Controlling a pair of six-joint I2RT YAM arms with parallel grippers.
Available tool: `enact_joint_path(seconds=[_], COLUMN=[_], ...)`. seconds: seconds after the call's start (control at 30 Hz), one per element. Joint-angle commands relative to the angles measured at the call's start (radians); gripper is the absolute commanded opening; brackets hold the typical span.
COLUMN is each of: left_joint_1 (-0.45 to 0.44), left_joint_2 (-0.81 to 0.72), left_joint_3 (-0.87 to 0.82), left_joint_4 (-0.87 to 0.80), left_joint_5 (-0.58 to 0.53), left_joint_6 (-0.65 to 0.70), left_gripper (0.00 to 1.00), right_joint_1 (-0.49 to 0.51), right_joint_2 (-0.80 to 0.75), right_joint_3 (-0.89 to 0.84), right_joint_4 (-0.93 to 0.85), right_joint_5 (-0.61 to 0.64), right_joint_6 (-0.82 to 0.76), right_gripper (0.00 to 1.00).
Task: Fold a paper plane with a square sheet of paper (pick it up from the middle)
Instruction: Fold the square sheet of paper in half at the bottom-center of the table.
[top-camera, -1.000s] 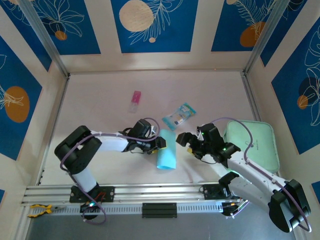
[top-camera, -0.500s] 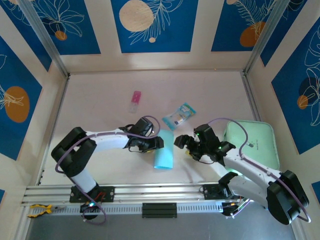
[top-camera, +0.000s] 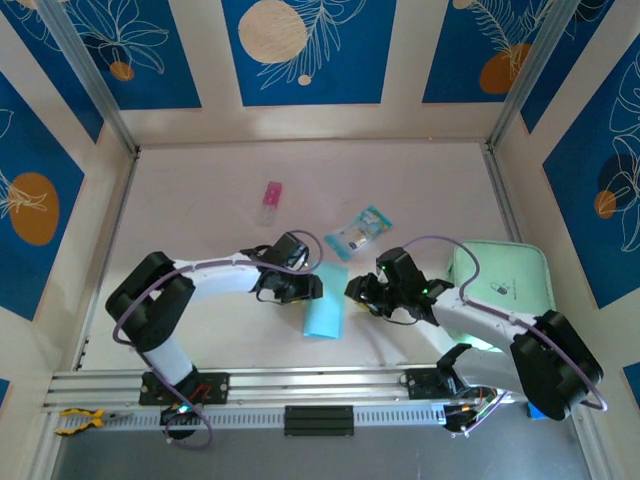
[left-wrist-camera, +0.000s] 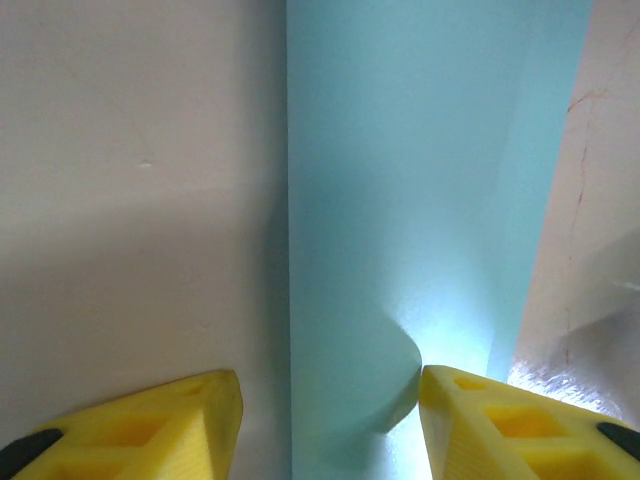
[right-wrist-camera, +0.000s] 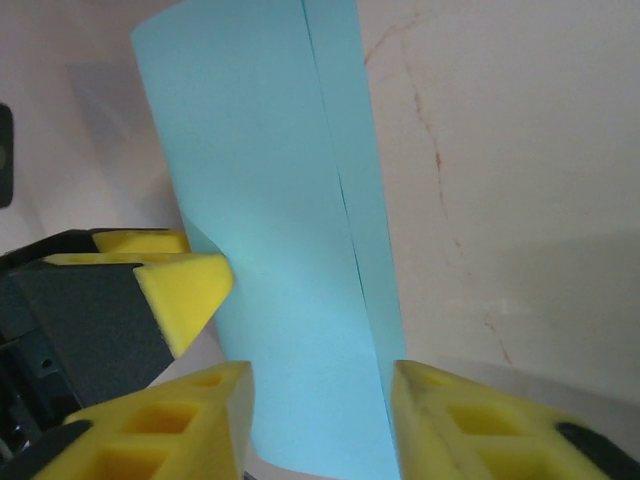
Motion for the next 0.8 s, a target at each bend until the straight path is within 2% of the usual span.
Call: enact_joint_path(seconds=[0.0, 0.07, 0.1, 0.37, 0.53, 0.63, 0.77], left_joint_1=[0.002, 0.002, 0.002, 0.0, 0.0, 0.0, 0.0], left_joint_2=[0.051, 0.067, 0.074, 0.11, 0.114, 0.117, 0.116], left_joint_3=[0.039, 0.054, 0.062, 0.09, 0.09, 0.091, 0.092], left_joint_4=[-0.075, -0.097, -0.11, -0.148, -0.162, -0.163, -0.165], left_joint_5=[-0.002, -0.008, -0.009, -0.019, -0.033, -0.028, -0.024], left_joint_6=[0.064, 0.084, 0.093, 0.108, 0.107, 0.103, 0.098], left_gripper=[0.53, 0.55, 0.55, 0.61, 0.61, 0.61, 0.61], right_joint_1=[0.01, 0.009, 0.009, 0.023, 0.033, 0.049, 0.052], right_joint_2=[0.041, 0.074, 0.091, 0.176, 0.258, 0.29, 0.348], right_joint_3=[0.025, 0.037, 0.045, 0.066, 0.101, 0.089, 0.088], right_joint_4=[0.07, 0.068, 0.065, 0.115, 0.165, 0.224, 0.193], right_joint_5=[-0.03, -0.037, -0.044, -0.041, -0.065, -0.04, -0.038], right_joint_6=[0.004, 0.002, -0.004, 0.002, -0.005, 0.01, -0.013], right_gripper=[0.29, 0.19, 0.17, 0.16, 0.07, 0.07, 0.07])
